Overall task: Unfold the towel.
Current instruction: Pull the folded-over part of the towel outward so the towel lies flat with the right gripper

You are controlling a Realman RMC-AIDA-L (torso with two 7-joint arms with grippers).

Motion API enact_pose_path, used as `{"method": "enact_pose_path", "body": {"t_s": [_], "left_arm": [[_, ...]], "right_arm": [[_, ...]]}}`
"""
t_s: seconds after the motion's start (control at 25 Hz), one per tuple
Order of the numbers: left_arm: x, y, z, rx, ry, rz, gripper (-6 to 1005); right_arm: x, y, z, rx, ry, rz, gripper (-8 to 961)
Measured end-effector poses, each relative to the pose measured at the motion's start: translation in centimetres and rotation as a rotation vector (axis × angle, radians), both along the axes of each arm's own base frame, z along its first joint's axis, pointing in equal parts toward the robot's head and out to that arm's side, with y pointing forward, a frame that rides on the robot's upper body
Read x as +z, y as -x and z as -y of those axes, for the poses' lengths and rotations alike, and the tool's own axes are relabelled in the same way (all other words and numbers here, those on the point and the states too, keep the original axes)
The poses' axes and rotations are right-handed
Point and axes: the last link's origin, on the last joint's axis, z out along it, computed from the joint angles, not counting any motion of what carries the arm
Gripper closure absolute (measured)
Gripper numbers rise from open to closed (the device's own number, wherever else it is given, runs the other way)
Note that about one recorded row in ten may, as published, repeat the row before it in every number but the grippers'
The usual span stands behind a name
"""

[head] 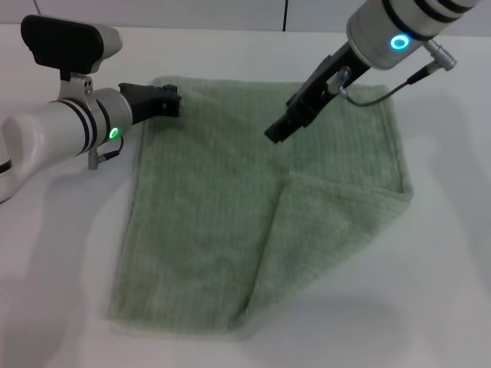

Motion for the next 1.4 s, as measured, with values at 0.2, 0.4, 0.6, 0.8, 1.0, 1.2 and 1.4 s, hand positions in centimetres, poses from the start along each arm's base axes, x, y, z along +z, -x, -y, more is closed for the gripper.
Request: {"method": "enact_pose_path", "body": {"t_s": [0.2,0.4,0.6,0.8,1.0,1.2,1.4], "left_arm": [[0.0,0.0,0.0,0.0,0.0,0.0,967],[0.0,-0.1,0.0,-0.001,0.0,0.0,966],[0.0,-0.1,0.0,-0.003,0.002,0.002,965],[0.0,-0.1,0.0,-0.004,0.003,0.003,964],[0.0,-0.1,0.0,-0.004,0.003,0.003,963],[-0.1,-0.1,0.0,-0.003,0.003,0.002,963],[-0.1,-0.1,0.0,-0.003,0.004,0.003,962]], "right_arm": [[-0.6,-0.6,0.2,-0.025,0.024,0.019,291],[-0.8,-1.2,0.3,-0.043,0.032,0.037,290],[-1.0,-1.8,0.5,-0.063,0.04,0.054,290],[-1.4,-2.4,0.6,-0.079,0.05,0.068,290],[-1.7,-2.8,0.7,-0.086,0.052,0.078,290],[-1.8,-3.2,0.8,-0.092,0.054,0.082,290],[-2.4,-4.1,0.7,-0.096,0.044,0.1,292]]}}
